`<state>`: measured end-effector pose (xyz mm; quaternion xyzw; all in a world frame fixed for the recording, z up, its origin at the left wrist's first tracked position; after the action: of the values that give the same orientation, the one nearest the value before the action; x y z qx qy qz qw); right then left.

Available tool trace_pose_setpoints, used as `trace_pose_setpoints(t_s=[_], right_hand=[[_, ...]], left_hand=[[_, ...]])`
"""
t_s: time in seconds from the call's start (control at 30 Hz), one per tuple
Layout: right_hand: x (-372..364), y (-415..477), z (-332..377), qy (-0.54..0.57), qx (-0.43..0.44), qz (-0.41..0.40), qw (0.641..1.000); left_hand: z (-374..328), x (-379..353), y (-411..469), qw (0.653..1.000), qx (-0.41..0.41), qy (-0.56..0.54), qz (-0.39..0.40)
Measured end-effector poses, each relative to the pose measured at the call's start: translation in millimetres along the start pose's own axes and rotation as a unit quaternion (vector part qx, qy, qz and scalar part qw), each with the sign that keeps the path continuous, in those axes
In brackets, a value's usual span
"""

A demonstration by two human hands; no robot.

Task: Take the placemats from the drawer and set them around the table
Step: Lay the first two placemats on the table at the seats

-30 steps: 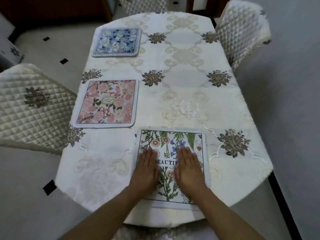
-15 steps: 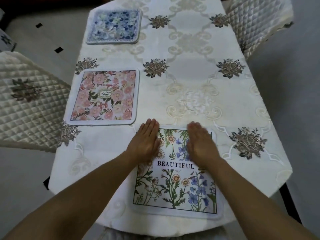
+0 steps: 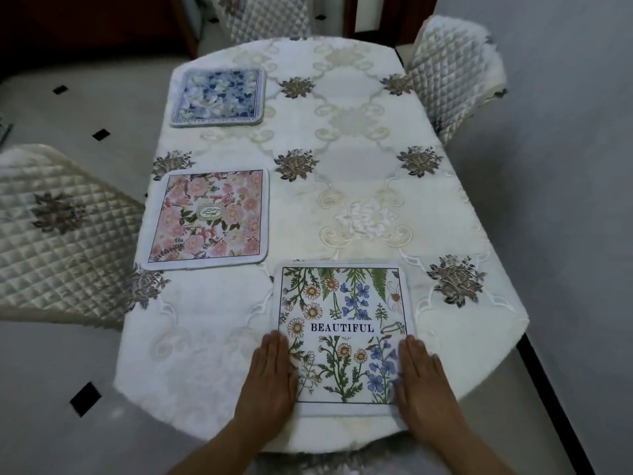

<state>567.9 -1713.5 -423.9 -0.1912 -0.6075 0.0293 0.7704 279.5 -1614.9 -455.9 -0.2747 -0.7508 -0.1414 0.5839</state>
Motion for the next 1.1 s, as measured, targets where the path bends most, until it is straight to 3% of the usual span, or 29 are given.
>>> trace_pose_setpoints(t_s=[0.2, 0.33, 0.4, 0.47, 0.7, 1.1], right_hand=[[1.1, -57.3, 12.5, -0.038, -0.052, 0.076, 0.995], [37.4, -55.8, 29.1, -0.043, -0.036, 0.098, 0.994], [58.3, -53.9, 43.0, -0.011, -0.05, 0.101, 0.994], [77.8, -52.7, 59.0, 0.02, -0.039, 0.053, 0.998], [127.1, -57.6, 139.6, 0.015, 0.139, -0.014, 0.99], [112.2, -79.8, 319.0, -0.082, 0.334, -0.021, 0.939]], left_hand=[[-8.5, 13.9, -42.6, 0.995, 0.016, 0.04, 0.087], [-20.6, 48.8, -35.0, 0.983, 0.048, 0.037, 0.173], [-35.2, 83.8, -34.6, 0.987, 0.036, 0.053, 0.149], [-45.0, 112.9, -36.9, 0.991, 0.031, 0.049, 0.119], [-27.6, 177.5, -98.1, 0.991, 0.13, 0.016, -0.029], [63.7, 221.7, -253.0, 0.943, 0.318, 0.014, -0.093]])
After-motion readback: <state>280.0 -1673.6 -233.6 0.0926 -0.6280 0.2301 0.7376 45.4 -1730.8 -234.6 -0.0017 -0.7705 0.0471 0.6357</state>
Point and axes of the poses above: each hand's wrist, its own y-axis towards the middle knuckle, its own x-axis out of the back of the hand, z = x × y, the point moved 1 cm from there along y, towards the middle knuckle, and after that the axes turned 3 degrees about -y, right-handed, at the moved point
